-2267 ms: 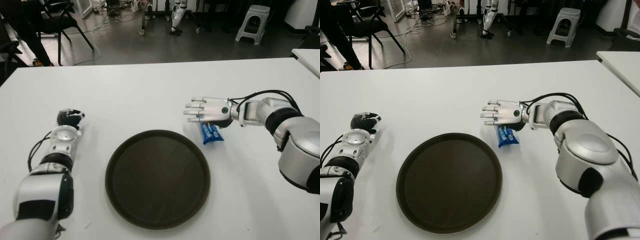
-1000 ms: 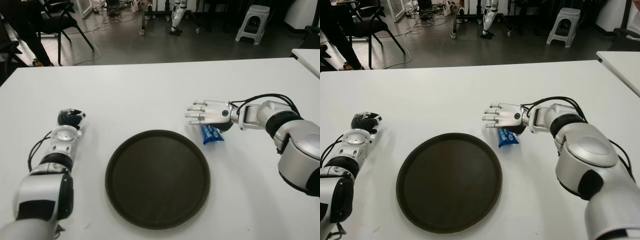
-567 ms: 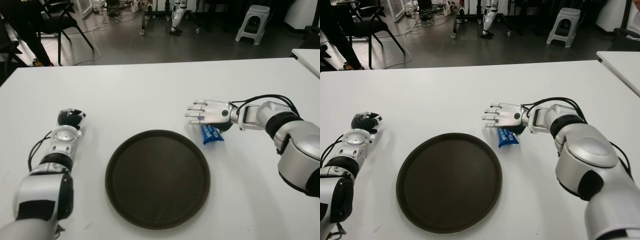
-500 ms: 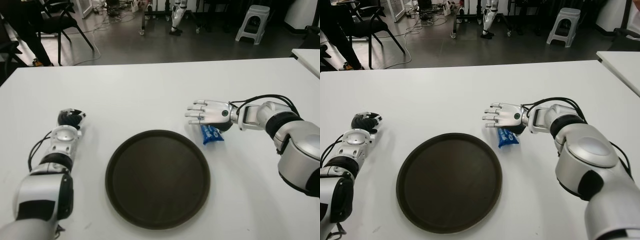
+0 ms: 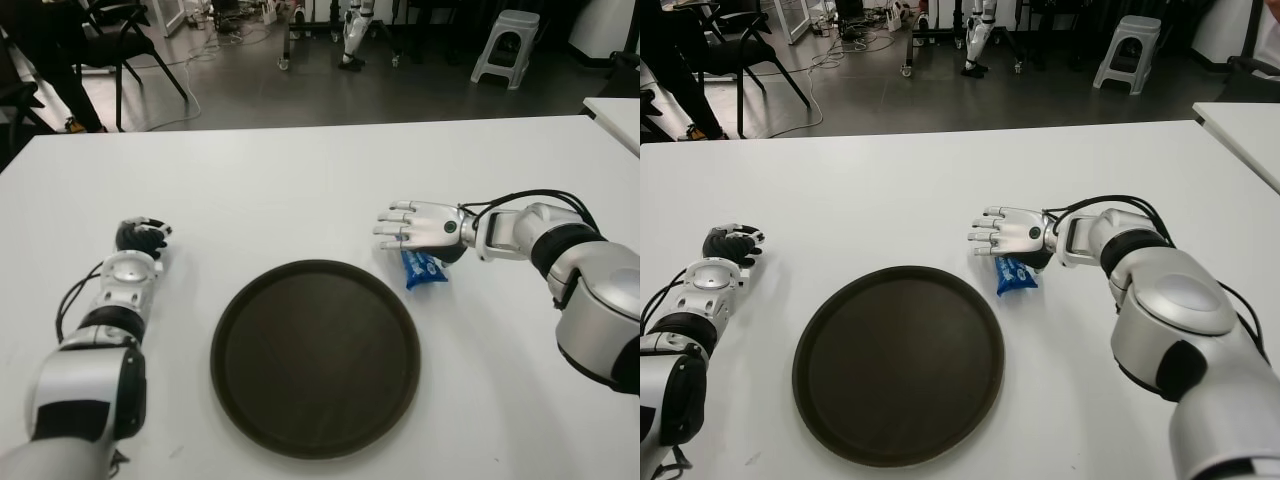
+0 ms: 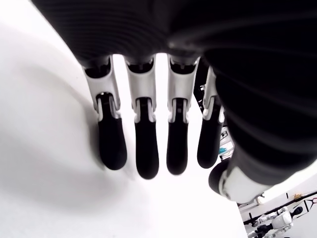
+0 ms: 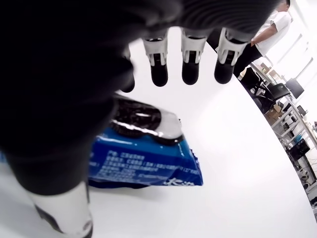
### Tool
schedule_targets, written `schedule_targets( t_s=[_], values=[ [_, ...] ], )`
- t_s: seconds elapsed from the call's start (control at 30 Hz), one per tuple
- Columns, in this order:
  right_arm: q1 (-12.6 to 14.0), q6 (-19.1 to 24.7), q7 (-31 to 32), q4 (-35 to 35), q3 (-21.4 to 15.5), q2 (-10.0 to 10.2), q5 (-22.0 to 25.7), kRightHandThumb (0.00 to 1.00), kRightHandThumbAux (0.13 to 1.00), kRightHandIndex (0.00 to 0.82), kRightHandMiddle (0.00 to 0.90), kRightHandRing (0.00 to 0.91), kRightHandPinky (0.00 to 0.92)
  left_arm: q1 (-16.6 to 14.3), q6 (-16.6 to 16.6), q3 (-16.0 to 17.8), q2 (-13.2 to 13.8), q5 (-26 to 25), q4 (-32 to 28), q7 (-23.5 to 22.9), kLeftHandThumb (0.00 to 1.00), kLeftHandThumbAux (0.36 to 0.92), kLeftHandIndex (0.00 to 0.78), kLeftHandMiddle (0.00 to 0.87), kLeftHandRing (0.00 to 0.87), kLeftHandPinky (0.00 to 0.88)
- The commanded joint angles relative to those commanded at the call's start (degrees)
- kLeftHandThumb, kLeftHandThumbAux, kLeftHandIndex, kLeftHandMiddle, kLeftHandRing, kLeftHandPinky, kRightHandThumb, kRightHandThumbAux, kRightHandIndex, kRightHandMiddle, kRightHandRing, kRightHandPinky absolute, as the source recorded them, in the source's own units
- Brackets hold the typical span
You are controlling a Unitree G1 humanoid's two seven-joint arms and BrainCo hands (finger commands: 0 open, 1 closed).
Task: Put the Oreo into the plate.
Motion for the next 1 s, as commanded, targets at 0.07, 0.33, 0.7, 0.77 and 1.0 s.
schedule_targets(
  t_s=[0.07,0.33,0.7,0.77,1.0],
  values=[
    [0.27,0.97,-1.1,-0.05,-0.03,-0.07,0.07,0.0,0.816,0.0,0.0,0.0,0.0,-0.01,-0.02,-0.16,0.01,0.11,0.0,0.15,0.691,0.719,0.412,0.399,0.41,0.372],
    [1.02,7.08,-10.17,0.32,3.31,-0.14,-3.78,0.482,0.743,0.286,0.0,0.0,0.0,-0.04,0.1,-0.2,0.03,-0.2,0.05,0.01,0.691,0.719,0.415,0.427,0.448,0.42],
    [1.56,10.24,-15.21,0.99,4.36,-0.05,-4.07,0.711,0.713,0.42,0.029,0.013,0.009,0.05,0.02,0.39,0.03,-0.72,0.09,-0.33,0.691,0.718,0.414,0.378,0.386,0.339],
    [1.65,10.61,-16.21,1.01,4.47,-0.1,-4.02,0.712,0.713,0.421,0.034,0.02,0.011,0.03,0.1,0.32,0.03,-0.58,0.11,-0.17,0.691,0.719,0.414,0.348,0.357,0.319],
    [1.27,10.39,-17.14,1.21,5.35,-0.08,-4.53,0.712,0.713,0.421,0.031,0.015,0.001,-0.09,0.43,-0.08,-0.01,-0.11,0.11,0.45,0.688,0.719,0.41,0.257,0.269,0.24]
  ],
)
